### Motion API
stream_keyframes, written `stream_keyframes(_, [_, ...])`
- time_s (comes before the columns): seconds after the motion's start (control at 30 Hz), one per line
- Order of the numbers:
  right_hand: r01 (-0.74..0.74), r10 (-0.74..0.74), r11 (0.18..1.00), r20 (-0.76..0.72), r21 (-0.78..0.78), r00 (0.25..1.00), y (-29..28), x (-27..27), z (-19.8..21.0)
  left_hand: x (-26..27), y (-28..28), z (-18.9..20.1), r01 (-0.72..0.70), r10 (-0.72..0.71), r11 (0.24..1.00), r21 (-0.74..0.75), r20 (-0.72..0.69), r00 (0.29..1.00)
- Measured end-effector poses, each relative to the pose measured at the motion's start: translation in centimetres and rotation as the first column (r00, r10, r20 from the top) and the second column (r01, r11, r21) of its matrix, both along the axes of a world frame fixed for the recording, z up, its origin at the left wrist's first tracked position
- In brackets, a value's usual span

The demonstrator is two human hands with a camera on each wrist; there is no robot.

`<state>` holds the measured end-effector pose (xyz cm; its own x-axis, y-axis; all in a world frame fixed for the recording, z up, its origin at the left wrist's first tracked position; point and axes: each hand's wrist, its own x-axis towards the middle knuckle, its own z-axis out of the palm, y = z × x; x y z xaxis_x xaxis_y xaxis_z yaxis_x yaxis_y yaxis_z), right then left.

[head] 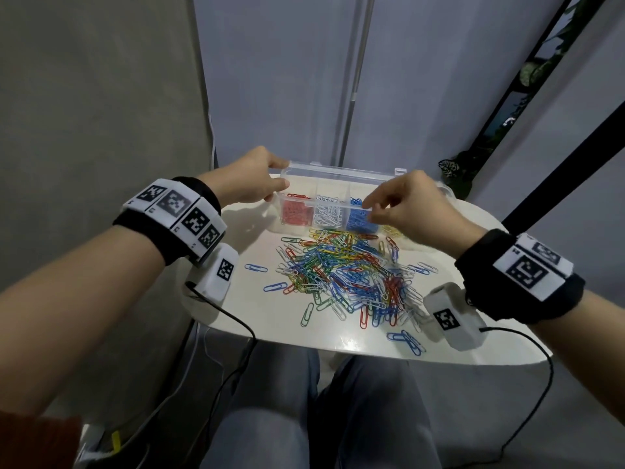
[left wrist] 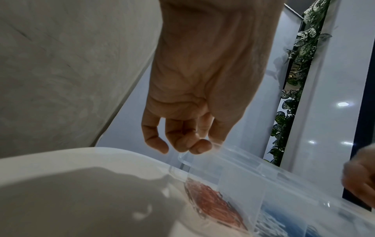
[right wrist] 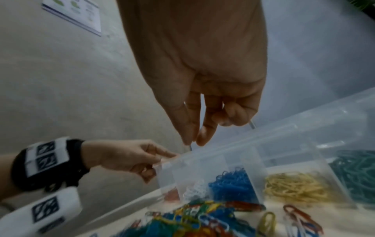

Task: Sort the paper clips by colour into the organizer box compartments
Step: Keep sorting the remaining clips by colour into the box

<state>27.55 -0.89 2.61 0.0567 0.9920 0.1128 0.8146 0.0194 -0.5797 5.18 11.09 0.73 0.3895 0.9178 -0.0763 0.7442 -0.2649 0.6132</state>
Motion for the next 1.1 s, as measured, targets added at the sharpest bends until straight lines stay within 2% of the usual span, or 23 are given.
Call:
stream_keyframes(0.07, [-0.105, 0.109, 0.993, 0.111, -0.049, 0.988, -0.4, -1.0, -0.6, 0.0, 0.0, 0.0, -0.002, 0.002, 1.000, 0.002, 0.002, 1.000])
stream_keyframes(0.17, [-0.163, 0.201, 0.975, 0.273, -0.153, 0.941, -0.5, -2.2, -1.6, 0.0, -0.1, 0.0, 0.000, 0.000, 1.000, 0.007, -0.003, 1.000])
stream_keyframes(0.27, [-0.203, 0.274, 0.947, 0.293, -0.251, 0.916, -0.2, -2.8, -2.8, 0.0, -0.1, 0.0, 0.003, -0.003, 1.000, 0.008, -0.007, 1.000])
stream_keyframes(0.4, [-0.196, 0.275, 0.940, 0.280, -0.279, 0.920, 0.1, -2.7, -3.2, 0.0, -0.1, 0.1, 0.009, -0.009, 1.000, 0.003, -0.004, 1.000])
stream_keyframes(0.47, [-0.190, 0.260, 0.937, 0.222, -0.295, 0.940, 0.2, -2.3, -3.1, 0.0, 0.0, 0.0, 0.010, -0.010, 1.000, -0.001, -0.002, 1.000])
stream_keyframes(0.57, [-0.132, 0.145, 0.955, 0.027, -0.267, 0.989, 0.1, -1.3, -3.0, -0.1, 0.0, 0.0, 0.003, -0.003, 1.000, -0.003, 0.002, 1.000])
stream_keyframes(0.67, [-0.117, 0.060, 0.956, -0.210, -0.268, 0.976, -0.5, -0.5, -2.5, -0.1, 0.0, 0.0, -0.001, 0.001, 1.000, -0.001, 0.000, 1.000])
stream_keyframes(0.73, [-0.102, 0.025, 0.958, -0.279, -0.267, 0.960, -0.8, -0.1, -2.0, 0.0, -0.1, 0.0, 0.000, 0.000, 1.000, 0.000, 0.001, 1.000])
stream_keyframes(0.9, [-0.089, 0.058, 0.964, -0.132, -0.249, 0.990, -0.8, -0.2, -1.5, -0.1, -0.2, 0.0, 0.006, -0.006, 1.000, 0.007, 0.002, 1.000])
stream_keyframes(1.1, [-0.114, 0.144, 0.936, 0.069, -0.333, 0.987, -0.6, -2.1, -3.1, -0.1, -0.3, 0.1, 0.004, -0.004, 1.000, 0.009, 0.006, 1.000])
